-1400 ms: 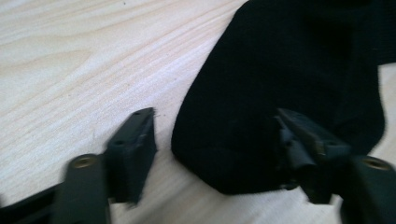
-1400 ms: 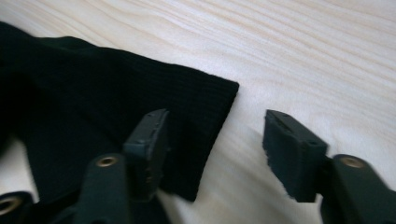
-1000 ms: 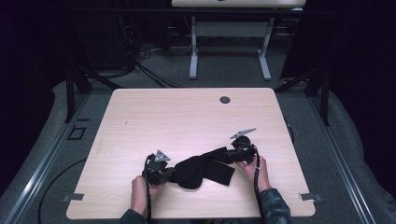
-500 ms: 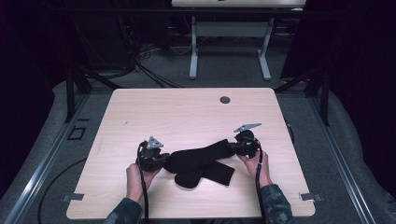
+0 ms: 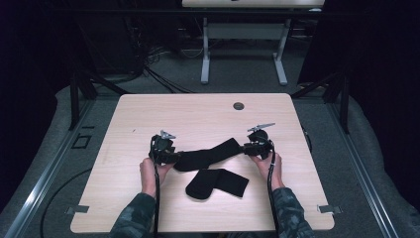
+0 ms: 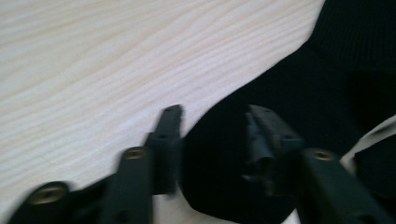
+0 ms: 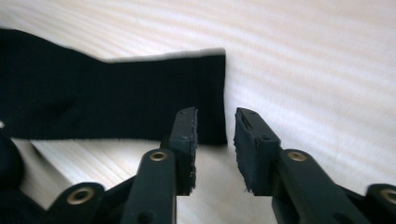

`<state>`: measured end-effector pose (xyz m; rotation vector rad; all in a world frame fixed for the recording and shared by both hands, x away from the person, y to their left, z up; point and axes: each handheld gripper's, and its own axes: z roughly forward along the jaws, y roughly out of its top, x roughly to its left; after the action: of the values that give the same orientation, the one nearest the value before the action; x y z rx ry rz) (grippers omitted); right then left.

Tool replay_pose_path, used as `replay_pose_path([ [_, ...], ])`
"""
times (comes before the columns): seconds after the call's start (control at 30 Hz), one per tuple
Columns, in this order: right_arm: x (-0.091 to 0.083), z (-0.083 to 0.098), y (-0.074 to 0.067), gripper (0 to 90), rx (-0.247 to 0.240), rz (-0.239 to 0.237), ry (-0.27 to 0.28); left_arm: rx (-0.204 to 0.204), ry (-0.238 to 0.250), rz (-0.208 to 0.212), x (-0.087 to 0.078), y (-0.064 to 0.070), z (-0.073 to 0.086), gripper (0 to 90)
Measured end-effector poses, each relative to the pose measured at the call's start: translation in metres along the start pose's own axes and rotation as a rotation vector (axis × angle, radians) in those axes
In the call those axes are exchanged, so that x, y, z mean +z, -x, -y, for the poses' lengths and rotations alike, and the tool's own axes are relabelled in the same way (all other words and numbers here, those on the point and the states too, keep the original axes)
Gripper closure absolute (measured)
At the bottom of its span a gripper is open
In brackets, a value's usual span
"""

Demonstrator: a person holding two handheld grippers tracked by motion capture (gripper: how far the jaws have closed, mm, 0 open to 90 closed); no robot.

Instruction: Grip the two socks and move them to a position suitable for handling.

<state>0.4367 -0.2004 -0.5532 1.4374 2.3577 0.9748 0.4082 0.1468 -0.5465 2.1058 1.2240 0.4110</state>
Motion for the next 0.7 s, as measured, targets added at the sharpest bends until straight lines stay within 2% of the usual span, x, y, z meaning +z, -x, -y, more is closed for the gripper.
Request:
replay_pose_path([
  [0.07, -0.004, 0.005, -0.001, 59.7, -0.002, 0.002, 0.006, 0.006, 0.021, 0.004, -0.006, 0.001, 0.004, 40.0],
  [0.17, -0.016, 0.013, -0.003, 54.7, -0.02, -0.025, 0.01, 0.03, 0.044, 0.011, -0.018, 0.007, 0.012, 32.7],
  [0.3, -0.033, 0.023, -0.006, 50.0, -0.013, -0.065, 0.037, 0.081, 0.056, 0.04, -0.033, 0.017, 0.023, 27.8],
  [0.43, -0.046, 0.033, -0.01, 46.3, -0.013, -0.087, 0.038, 0.11, 0.069, 0.058, -0.043, 0.027, 0.036, 23.5],
  [0.53, -0.052, 0.041, -0.014, 44.3, -0.01, -0.106, 0.04, 0.139, 0.059, 0.079, -0.048, 0.035, 0.045, 21.8],
  [0.7, -0.058, 0.056, -0.02, 42.9, 0.008, -0.115, 0.026, 0.162, 0.065, 0.115, -0.05, 0.05, 0.056, 21.3],
])
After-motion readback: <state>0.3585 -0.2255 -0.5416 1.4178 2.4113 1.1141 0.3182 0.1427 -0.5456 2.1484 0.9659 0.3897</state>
